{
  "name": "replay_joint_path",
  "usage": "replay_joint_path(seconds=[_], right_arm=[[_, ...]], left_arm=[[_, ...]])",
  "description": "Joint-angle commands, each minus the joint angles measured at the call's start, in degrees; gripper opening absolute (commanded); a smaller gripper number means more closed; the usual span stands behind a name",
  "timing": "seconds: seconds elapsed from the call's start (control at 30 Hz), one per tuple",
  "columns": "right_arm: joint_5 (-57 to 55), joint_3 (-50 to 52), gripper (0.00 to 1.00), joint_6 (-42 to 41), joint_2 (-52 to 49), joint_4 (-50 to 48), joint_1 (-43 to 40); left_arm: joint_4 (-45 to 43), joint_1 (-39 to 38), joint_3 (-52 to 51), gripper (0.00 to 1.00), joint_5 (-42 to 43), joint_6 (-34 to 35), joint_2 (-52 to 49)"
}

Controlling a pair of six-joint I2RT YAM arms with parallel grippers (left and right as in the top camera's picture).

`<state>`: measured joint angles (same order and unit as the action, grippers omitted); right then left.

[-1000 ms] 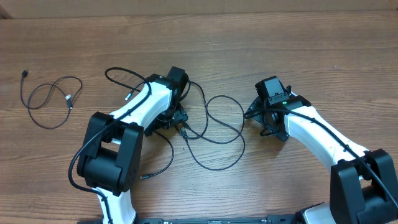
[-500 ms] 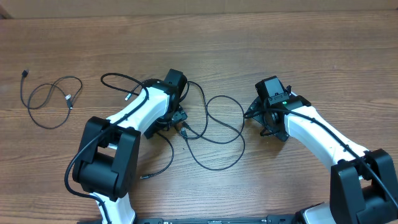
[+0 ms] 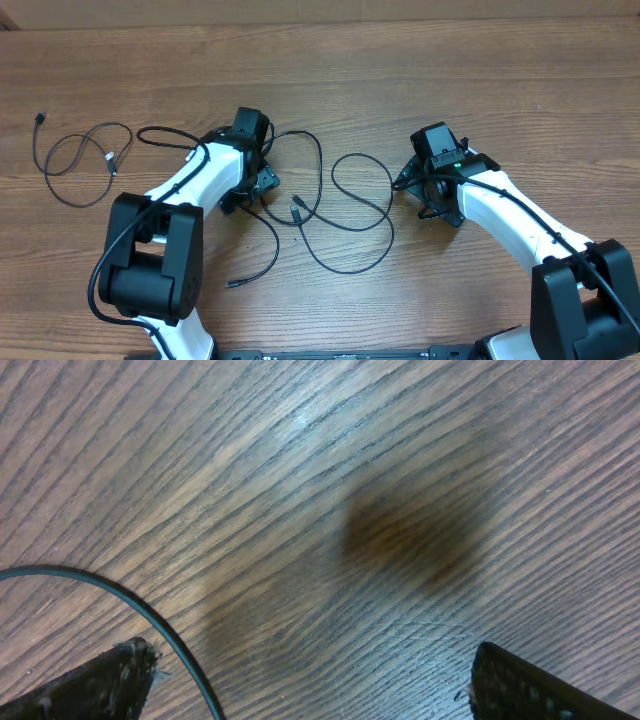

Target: Untangle cables

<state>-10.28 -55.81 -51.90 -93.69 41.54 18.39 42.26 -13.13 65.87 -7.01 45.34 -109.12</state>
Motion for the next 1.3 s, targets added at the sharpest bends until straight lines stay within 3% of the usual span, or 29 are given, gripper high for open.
replay_joint_path(seconds=[0.0,0.3,0.5,0.53,0.57,0.87,0.9,0.93,1.03,1.1,1.27], right_arm=[[0.09,0.31,1.00,-0.42,0.87,-0.28,-0.15],[0.09,0.31,1.00,-0.42,0.87,-0.28,-0.15],[0.09,0.31,1.00,-0.42,0.87,-0.28,-0.15],[0.09,0.31,1.00,-0.42,0.87,-0.28,-0.15],[0.09,0.33,1.00,-0.42,0.87,-0.28,-0.15],[0.09,0.33,1.00,-0.42,0.87,-0.28,-0.15],[0.09,0.31,1.00,-0.42,0.87,-0.28,-0.15],[0.09,0.33,1.00,-0.42,0.87,-0.28,-0.15],[0.09,0.31,1.00,-0.42,0.87,-0.28,-0.15],[0.11,0.33,1.00,-0.42,0.87,-0.28,-0.15],[0.09,0.31,1.00,-0.42,0.87,-0.28,-0.15]], left_arm=[[0.94,0.72,-4.74,0.63,0.63,-6.82,-5.88],[0.48,0.68,-4.74,0.37,1.66,-9.01,-5.88],[-1.09,0.68,-4.74,0.32,5.79,-14.78,-5.88],[-1.14,0.68,-4.74,0.23,5.79,-14.75,-5.88],[-1.14,0.68,-4.74,0.04,5.79,-14.73,-5.88],[-1.20,0.68,-4.74,0.05,5.79,-14.73,-5.90],[-1.18,0.68,-4.74,0.12,5.79,-14.73,-5.90],[-1.20,0.68,-4.74,0.13,5.79,-14.73,-5.90],[-1.20,0.68,-4.74,0.12,5.77,-14.73,-5.90],[-1.25,0.68,-4.76,0.05,5.75,-14.73,-5.90],[-1.79,0.68,-4.76,0.05,5.57,-14.99,-5.90]])
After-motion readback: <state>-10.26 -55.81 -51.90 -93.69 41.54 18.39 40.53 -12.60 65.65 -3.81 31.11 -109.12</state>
